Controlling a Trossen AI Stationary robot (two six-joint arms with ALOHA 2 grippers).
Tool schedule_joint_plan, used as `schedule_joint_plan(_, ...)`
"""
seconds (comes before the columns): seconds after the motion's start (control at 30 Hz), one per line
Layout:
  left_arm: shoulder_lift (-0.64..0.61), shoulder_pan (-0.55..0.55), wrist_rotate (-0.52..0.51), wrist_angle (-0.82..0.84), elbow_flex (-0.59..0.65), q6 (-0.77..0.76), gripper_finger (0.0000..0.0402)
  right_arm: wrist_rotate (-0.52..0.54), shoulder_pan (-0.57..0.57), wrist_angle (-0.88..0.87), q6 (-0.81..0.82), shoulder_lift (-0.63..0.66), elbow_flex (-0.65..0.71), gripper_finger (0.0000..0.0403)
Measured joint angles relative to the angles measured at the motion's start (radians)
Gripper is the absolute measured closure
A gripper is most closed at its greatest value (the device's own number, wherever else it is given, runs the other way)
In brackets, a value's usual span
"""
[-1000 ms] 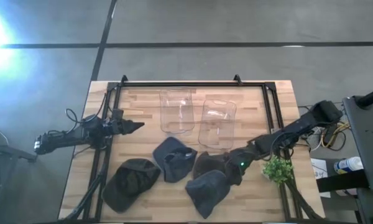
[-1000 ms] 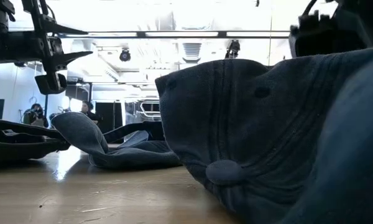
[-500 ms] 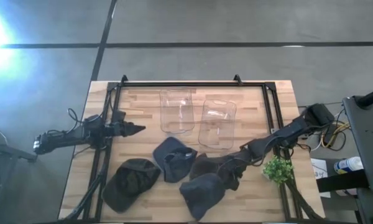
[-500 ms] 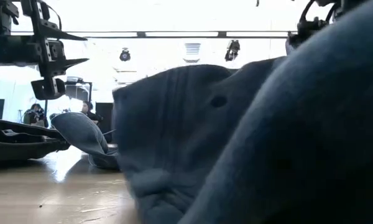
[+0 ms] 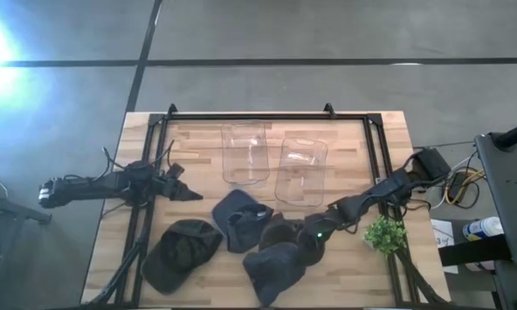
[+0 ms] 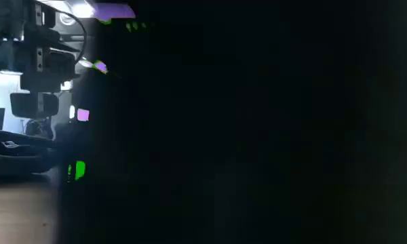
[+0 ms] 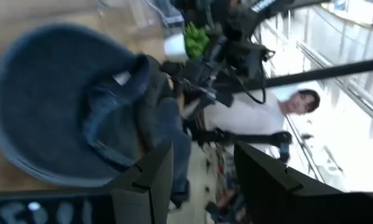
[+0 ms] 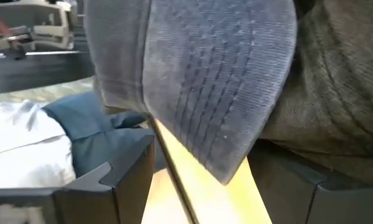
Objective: Pick & Place hat
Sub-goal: Put the bottom blue cap into the left transparent bin
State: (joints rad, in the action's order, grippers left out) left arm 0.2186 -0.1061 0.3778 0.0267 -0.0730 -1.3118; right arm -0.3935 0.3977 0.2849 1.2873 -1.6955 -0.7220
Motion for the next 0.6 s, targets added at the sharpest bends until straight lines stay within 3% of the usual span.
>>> schedule_joint_plan(0.23,0.123,0.085,0.103,0.099,-0.087,0.047,0.0239,-0.001,-0.015,0.044,-0.096,-0.072,-0.091,0.0170)
schedule_joint_plan(0.5,0.251,0.174,0.094,0.104,-0.108,0.055,0.0239,0.027,-0.026,0.044,-0.078,-0.066,-0.092,0.0311)
schedule_joint_plan(0.6,0.296,0.228,0.100,0.105,-0.112,0.066,0.0239,0.048,-0.027,0.044,-0.051,-0.095,-0.114,0.0331)
